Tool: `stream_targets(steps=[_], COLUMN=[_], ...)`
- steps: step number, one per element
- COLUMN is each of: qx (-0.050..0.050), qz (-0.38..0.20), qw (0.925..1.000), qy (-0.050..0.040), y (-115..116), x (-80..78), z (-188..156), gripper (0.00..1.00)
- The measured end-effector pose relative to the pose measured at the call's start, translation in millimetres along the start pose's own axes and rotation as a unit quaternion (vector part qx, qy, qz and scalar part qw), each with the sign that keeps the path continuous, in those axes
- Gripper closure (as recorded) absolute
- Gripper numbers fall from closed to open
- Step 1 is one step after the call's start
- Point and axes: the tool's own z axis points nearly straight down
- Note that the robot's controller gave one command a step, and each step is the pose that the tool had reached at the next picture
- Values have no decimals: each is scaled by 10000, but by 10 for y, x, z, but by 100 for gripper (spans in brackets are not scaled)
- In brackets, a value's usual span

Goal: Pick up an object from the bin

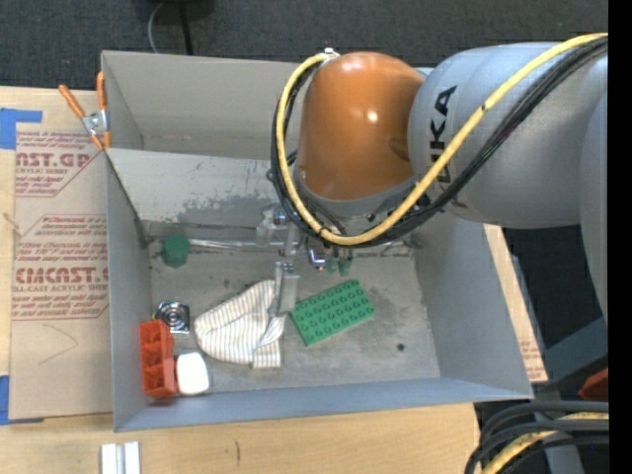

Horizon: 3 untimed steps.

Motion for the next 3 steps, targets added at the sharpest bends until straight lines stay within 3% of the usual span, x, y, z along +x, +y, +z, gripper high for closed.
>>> stream_targets(steps=[1,2,3], qx=[-6,-7,1], qz=[9,-538,-2115], qw=[10000,9985,9774], qy=[-38,-55,-26], y=[-8,7,8], x=[-14,142,206], z=[-48,419,663], gripper=[0,0,0])
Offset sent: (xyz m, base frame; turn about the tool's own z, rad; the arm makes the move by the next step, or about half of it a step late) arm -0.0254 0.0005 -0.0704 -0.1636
